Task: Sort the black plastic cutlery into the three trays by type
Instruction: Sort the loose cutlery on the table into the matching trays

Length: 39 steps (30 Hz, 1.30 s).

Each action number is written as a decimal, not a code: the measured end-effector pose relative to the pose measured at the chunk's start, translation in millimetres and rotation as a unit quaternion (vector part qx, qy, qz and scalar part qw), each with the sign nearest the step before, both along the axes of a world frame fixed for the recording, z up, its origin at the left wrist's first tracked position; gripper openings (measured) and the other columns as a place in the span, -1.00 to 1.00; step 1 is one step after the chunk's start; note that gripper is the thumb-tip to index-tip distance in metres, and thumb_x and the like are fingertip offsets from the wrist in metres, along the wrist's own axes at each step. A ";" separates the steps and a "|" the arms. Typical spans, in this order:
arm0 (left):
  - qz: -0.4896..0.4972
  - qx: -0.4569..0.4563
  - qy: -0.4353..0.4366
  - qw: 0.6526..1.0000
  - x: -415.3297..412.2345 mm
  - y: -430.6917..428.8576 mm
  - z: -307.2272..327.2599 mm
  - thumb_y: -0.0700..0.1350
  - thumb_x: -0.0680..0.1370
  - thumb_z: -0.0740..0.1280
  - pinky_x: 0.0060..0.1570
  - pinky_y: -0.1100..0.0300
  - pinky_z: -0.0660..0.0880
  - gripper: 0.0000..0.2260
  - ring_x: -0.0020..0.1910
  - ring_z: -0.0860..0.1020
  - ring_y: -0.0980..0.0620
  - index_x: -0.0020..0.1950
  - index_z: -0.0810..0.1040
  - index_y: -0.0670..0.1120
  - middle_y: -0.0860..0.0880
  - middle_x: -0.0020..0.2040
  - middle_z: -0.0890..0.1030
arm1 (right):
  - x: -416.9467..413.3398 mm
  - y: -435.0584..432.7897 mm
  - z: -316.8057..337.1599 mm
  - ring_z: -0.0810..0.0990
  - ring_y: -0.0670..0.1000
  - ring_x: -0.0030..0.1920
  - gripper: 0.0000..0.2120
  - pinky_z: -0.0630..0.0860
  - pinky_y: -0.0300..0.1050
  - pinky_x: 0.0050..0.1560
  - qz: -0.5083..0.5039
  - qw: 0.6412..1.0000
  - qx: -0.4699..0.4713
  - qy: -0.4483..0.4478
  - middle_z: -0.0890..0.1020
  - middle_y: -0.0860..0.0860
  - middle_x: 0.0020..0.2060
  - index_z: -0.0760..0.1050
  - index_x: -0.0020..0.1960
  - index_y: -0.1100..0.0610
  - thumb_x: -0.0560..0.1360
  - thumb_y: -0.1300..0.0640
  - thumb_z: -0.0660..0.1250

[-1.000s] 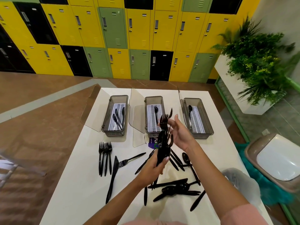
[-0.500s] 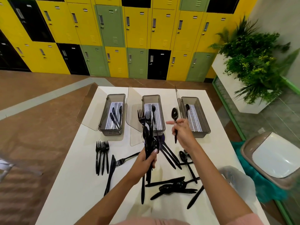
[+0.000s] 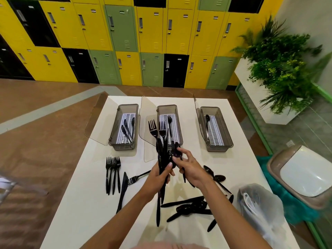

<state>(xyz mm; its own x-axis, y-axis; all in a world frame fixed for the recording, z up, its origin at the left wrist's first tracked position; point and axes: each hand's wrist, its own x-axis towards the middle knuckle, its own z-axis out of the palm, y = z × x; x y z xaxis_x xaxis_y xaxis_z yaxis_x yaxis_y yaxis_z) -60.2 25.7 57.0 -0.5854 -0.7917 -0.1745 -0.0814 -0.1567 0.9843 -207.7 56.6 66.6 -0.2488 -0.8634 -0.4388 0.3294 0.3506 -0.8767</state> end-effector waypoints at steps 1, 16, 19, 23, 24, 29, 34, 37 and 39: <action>-0.001 0.000 -0.001 1.000 -0.5 -0.2 0.1 -0.04 0.61 0.22 -0.34 0.27 0.40 -0.80 -0.39 0.42 0.10 0.16 0.49 -0.09 -0.01 -0.26 0.53 | -2.7 -1.6 -1.5 0.41 -0.08 -0.33 -0.52 0.30 -0.26 -0.35 -0.015 1.000 -0.011 0.002 0.60 0.05 -0.16 0.31 0.38 0.06 0.52 0.24 0.36; 0.003 -0.005 -0.005 1.000 -37.6 -39.1 -7.0 0.03 0.59 0.19 -0.35 0.21 0.35 -0.83 -0.42 0.38 0.07 -0.08 0.43 -0.05 0.08 -0.40 0.52 | -133.2 -55.6 40.3 0.52 0.03 -0.30 -0.76 0.59 -0.09 -0.25 -0.155 0.983 -0.099 0.026 0.49 0.14 -0.17 0.36 0.25 0.14 0.67 0.24 -0.01; 0.003 0.012 -0.005 1.000 -49.4 -49.8 -8.8 0.01 0.60 0.19 -0.39 0.22 0.35 -0.81 -0.47 0.38 0.12 -0.05 0.44 -0.11 0.03 -0.35 0.55 | -167.1 -72.9 27.0 0.50 -0.04 -0.37 -0.74 0.50 -0.23 -0.45 -0.152 0.980 -0.047 0.116 0.50 0.11 -0.04 0.34 0.31 0.13 0.67 0.24 0.01; -0.009 0.004 -0.011 1.000 -61.6 -59.0 -9.7 -0.05 0.62 0.18 -0.40 0.28 0.37 -0.88 -0.47 0.40 0.13 -0.05 0.43 -0.06 -0.05 -0.31 0.55 | -200.5 -96.0 -7.5 0.54 -0.01 -0.20 -0.75 0.56 -0.17 -0.26 -0.112 0.963 0.034 0.243 0.51 0.10 0.18 0.39 0.26 -0.02 0.66 0.18 0.07; -0.014 0.001 -0.017 1.000 -64.1 -61.9 -11.7 -0.06 0.63 0.17 -0.42 0.31 0.37 -0.86 -0.50 0.39 0.15 -0.06 0.43 -0.08 0.01 -0.37 0.54 | -207.3 -102.0 -17.3 0.55 0.02 -0.10 -0.75 0.59 -0.09 -0.10 -0.090 0.959 0.050 0.263 0.50 0.11 0.24 0.40 0.25 -0.06 0.65 0.17 0.10; -0.025 -0.002 -0.029 0.999 -69.4 -68.5 -16.5 -0.06 0.63 0.17 -0.42 0.32 0.35 -0.87 -0.51 0.38 0.18 -0.05 0.44 -0.08 0.09 -0.45 0.52 | -218.8 -119.4 -34.1 0.54 -0.03 -0.23 -0.71 0.50 -0.19 -0.27 -0.061 0.955 0.117 0.266 0.52 0.17 0.20 0.41 0.32 0.09 0.63 0.24 0.14; -0.035 -0.008 -0.034 0.999 -67.6 -67.7 -16.9 -0.03 0.62 0.17 -0.37 0.26 0.38 -0.88 -0.43 0.40 0.12 -0.05 0.45 -0.02 0.00 -0.27 0.57 | -221.4 -122.9 -36.1 0.51 0.13 0.22 -0.70 0.42 -0.03 0.21 -0.049 0.943 0.163 0.285 0.52 0.14 0.25 0.49 0.29 0.11 0.61 0.24 0.16; -0.045 -0.016 -0.033 0.998 -65.4 -64.2 -11.9 -0.07 0.64 0.15 -0.36 0.30 0.37 -0.87 -0.43 0.38 0.13 -0.08 0.44 -0.01 -0.01 -0.28 0.55 | -209.8 -120.1 -22.9 0.49 0.13 0.26 -0.75 0.40 -0.09 0.20 -0.115 0.925 0.142 0.333 0.55 0.13 0.23 0.53 0.23 0.18 0.59 0.20 0.21; -0.055 -0.020 -0.031 0.998 -64.3 -61.2 -7.3 -0.09 0.64 0.14 -0.36 0.33 0.36 -0.86 -0.44 0.36 0.14 -0.09 0.43 -0.04 0.07 -0.34 0.52 | -191.1 -118.7 -1.4 0.54 0.08 0.15 -0.79 0.42 -0.15 0.11 -0.152 0.929 0.067 0.332 0.58 0.06 0.07 0.55 0.15 0.17 0.59 0.12 0.24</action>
<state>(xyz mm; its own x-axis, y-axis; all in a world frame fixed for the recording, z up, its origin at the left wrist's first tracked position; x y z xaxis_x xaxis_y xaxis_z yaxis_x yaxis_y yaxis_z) -124.5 -35.5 49.7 -0.6584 -0.7302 -0.1825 -0.1568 -0.1041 0.9821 -398.8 -62.1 65.2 -0.7261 -0.6577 -0.2008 -0.1664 0.4513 -0.8767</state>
